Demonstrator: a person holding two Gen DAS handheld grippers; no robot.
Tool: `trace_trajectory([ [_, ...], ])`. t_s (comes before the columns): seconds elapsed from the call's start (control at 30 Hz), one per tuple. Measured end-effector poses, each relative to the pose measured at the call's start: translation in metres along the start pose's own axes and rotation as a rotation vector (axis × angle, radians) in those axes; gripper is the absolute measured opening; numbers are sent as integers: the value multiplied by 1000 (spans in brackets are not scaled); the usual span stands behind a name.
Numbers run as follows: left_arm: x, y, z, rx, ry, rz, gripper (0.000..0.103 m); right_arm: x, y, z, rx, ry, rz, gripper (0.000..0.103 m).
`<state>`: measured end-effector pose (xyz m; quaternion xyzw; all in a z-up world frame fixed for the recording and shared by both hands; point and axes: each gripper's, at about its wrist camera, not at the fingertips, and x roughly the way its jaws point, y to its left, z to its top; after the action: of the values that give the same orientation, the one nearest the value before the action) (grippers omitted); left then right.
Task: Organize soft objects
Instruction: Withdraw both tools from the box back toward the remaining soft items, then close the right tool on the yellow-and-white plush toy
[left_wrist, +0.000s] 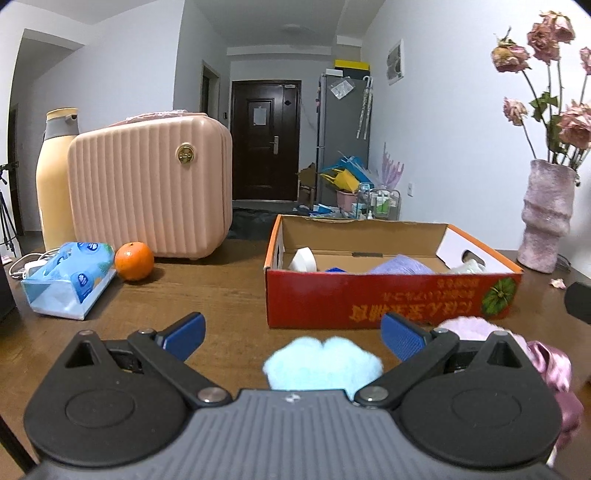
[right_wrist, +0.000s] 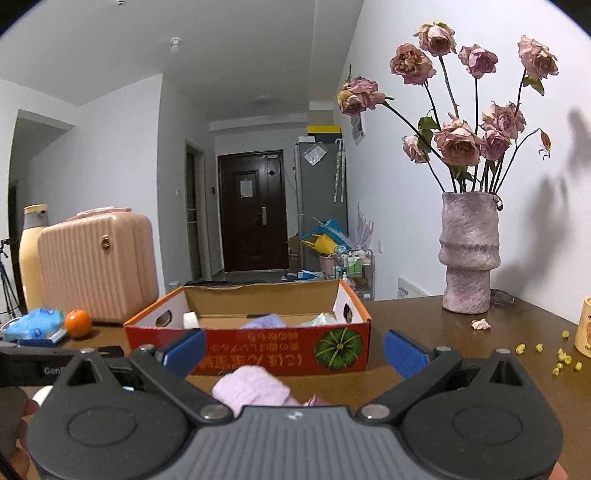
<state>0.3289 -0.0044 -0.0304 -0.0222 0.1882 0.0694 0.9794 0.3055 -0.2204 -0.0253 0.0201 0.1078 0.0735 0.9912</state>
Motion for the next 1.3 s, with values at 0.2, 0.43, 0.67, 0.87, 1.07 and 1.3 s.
trace_trajectory([
  [0.2, -21, 4, -9, 14, 11, -21, 103, -20, 6, -11, -14, 24, 17, 103],
  [0.43, -44, 13, -19, 29, 21, -35, 103, -37, 12, -21, -10, 58, 29, 103],
  [0.67, -68, 27, -27, 28, 35, -54, 103, -56, 21, -31, 0, 77, 7, 103],
  [0.87, -84, 45, -33, 13, 53, -75, 103, -62, 33, -39, -1, 101, 21, 103],
  [1.07, -79, 59, -31, -26, 89, -85, 103, -60, 52, -43, -49, 125, 36, 103],
  [1.3, -77, 63, -30, -44, 107, -102, 103, -55, 69, -48, -102, 155, 50, 99],
])
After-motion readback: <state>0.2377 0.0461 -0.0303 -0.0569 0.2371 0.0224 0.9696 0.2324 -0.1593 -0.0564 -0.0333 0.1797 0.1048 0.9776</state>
